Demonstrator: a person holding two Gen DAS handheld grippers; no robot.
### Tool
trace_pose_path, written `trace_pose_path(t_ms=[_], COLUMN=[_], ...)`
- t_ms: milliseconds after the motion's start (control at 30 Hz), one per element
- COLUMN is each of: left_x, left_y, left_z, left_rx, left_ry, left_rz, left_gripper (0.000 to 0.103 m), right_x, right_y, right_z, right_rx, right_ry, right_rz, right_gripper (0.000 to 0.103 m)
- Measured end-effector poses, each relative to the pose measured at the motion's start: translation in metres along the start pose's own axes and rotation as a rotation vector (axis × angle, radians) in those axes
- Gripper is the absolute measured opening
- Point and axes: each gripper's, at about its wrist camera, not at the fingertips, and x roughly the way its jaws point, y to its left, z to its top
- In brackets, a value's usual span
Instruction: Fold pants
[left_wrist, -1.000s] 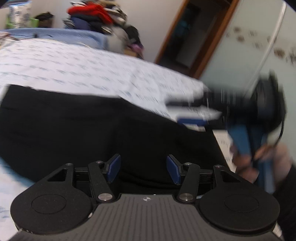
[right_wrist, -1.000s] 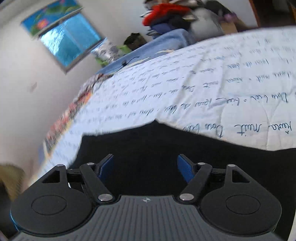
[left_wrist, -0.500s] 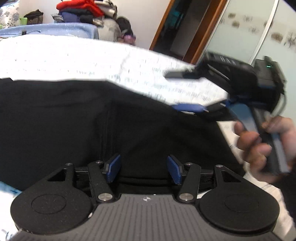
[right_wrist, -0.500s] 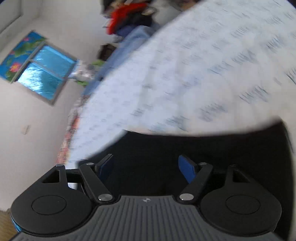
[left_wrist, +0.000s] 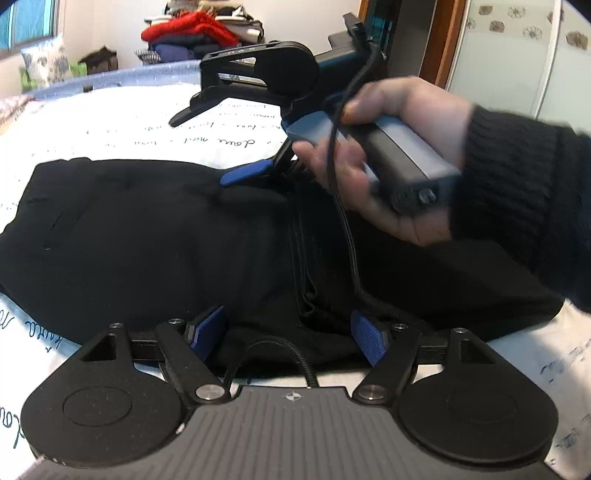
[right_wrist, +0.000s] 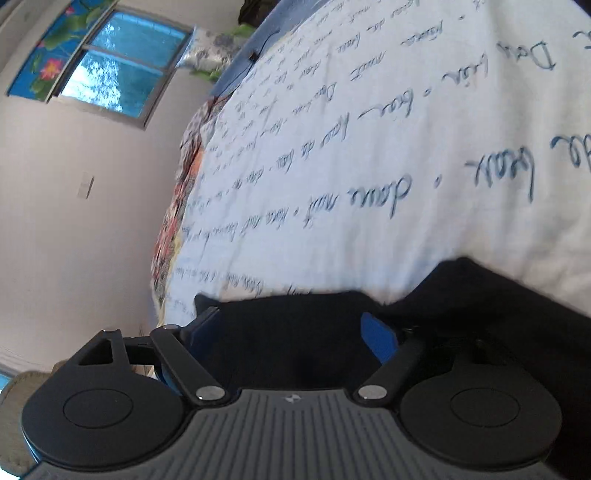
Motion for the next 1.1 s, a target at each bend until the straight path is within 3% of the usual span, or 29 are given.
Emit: trace_pose_path(t_ms=[133, 200, 267, 333, 400, 467, 533, 700, 800, 867, 1000, 1100], left_x=[-0.002, -0.012, -0.032, -0.050, -0.057, -0.053, -0.038, 0.004, 0.008, 0.007, -0.008, -0.002], left_y=[0.007, 0.012, 0.016, 0.011, 0.000, -0.014, -0.027, -0.050, -0.045, -0.041, -0.045, -0.046], left_z=[0.000, 0.001, -0.002, -0.003, 0.000, 0.007, 0.012, 0.013, 0.012, 0.012, 0.017, 0.023], left_rx=[-0.009, -0.046, -0.079, -0.074, -0.042, -0.004, 0.016, 0.040, 0.051, 0.042, 0.001, -0.019], left_ry=[-0.010, -0.032, -0.060, -0.107, -0.143, -0.146, -0.122, 0.022, 0.009, 0.018, 0.003, 0.011], left_rz=[-0.015, -0.022, -0.052, -0.102, -0.169, -0.228, -0.233, -0.233, -0.245, -0.257, -0.231, -0.231], left_gripper=[0.078, 0.072, 0.072, 0.072, 0.074, 0.075, 0.075, 0.075, 0.076, 0.076, 0.075, 0.076], right_x=[-0.009, -0.034, -0.080, -0.135, -0.192, -0.237, -0.261, -0.265, -0.258, -0.256, -0.270, -0.274], right_y=[-0.004, 0.000, 0.007, -0.001, -0.019, -0.045, -0.067, -0.096, -0.109, -0.106, -0.099, -0.082], right_z=[0.000, -0.013, -0.036, -0.062, -0.082, -0.105, -0.126, -0.159, -0.169, -0.172, -0.183, -0.193], right_rx=[0.055, 0.053, 0.014, -0.011, 0.025, 0.123, 0.185, 0.264, 0.230, 0.218, 0.297, 0.226], right_ry=[-0.008, -0.021, -0.053, -0.137, -0.242, -0.350, -0.395, -0.416, -0.476, -0.472, -0.497, -0.480], right_rz=[0.004, 0.017, 0.107, 0.161, 0.145, 0.125, 0.116, 0.044, 0.002, -0.033, -0.038, 0.008], right_gripper=[0.075, 0.078, 0.080, 0.084, 0.090, 0.097, 0.098, 0.097, 0.091, 0.086, 0.089, 0.096])
